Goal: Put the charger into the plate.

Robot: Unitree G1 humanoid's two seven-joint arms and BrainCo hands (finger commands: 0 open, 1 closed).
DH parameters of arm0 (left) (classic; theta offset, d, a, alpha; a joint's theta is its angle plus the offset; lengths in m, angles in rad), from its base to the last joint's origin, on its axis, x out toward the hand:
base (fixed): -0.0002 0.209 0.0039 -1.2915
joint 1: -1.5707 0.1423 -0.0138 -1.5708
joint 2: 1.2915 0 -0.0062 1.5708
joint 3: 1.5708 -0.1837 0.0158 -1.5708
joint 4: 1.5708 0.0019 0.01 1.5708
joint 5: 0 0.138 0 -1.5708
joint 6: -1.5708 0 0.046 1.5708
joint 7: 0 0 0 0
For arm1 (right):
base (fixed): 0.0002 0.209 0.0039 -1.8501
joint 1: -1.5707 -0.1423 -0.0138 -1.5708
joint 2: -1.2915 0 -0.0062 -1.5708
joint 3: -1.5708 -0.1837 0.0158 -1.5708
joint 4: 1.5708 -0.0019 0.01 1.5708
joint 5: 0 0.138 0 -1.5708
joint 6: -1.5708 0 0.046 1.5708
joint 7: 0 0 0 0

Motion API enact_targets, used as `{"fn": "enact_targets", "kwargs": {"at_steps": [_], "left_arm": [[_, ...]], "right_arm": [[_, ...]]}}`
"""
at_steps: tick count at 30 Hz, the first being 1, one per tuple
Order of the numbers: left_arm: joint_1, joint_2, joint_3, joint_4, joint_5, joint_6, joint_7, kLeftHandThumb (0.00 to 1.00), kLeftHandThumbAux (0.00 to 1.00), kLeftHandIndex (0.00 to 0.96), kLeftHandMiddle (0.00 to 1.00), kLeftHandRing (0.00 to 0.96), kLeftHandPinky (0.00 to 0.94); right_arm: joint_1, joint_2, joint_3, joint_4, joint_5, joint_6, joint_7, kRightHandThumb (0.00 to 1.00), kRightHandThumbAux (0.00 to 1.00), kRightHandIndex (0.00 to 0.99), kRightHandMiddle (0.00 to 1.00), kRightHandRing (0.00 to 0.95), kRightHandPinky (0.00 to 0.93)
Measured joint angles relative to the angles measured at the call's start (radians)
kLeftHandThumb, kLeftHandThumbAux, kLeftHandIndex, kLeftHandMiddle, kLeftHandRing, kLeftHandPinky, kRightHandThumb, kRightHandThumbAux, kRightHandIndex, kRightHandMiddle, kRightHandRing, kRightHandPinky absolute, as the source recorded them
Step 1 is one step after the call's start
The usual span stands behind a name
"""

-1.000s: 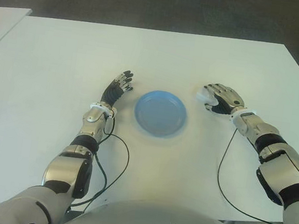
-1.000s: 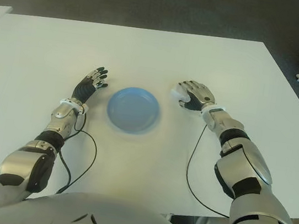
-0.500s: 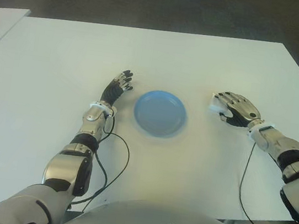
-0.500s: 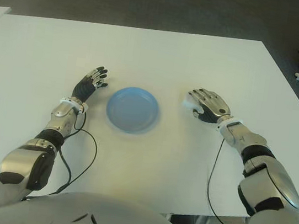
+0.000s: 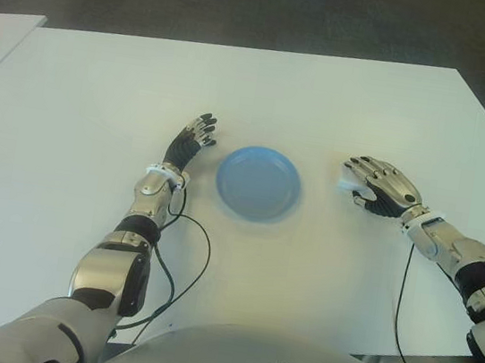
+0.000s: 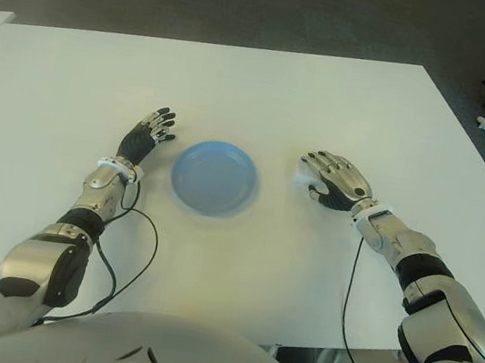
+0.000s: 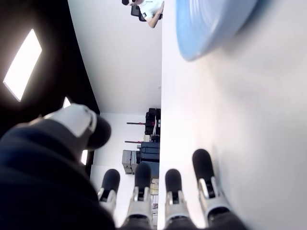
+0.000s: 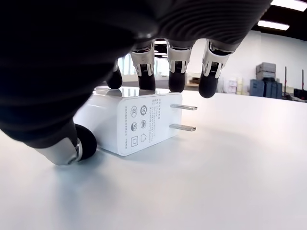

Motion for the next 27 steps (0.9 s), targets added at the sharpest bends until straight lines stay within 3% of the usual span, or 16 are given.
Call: {"fn": "enact_targets", "kwargs": {"at_steps": [11, 27], "left_arm": [[-0.003, 0.003, 0.001, 0.006, 0.0, 0.001, -0.002, 0.0, 0.588, 0.11, 0.111, 0.088, 0.08], [-0.005, 0.003, 0.001, 0.008, -0.001, 0.001, -0.007, 0.0, 0.588, 0.11, 0.11, 0.088, 0.08]], "right_arm": [[0.131, -0.023, -0.106, -0.18, 0.026, -0.004, 0.055, 0.0, 0.444, 0.0, 0.0, 0.0, 0.0], [0.199, 0.003, -0.247, -0.267, 0.153, -0.096, 0.201, 0.0, 0.411, 0.0, 0.0, 0.0, 0.0]]}}
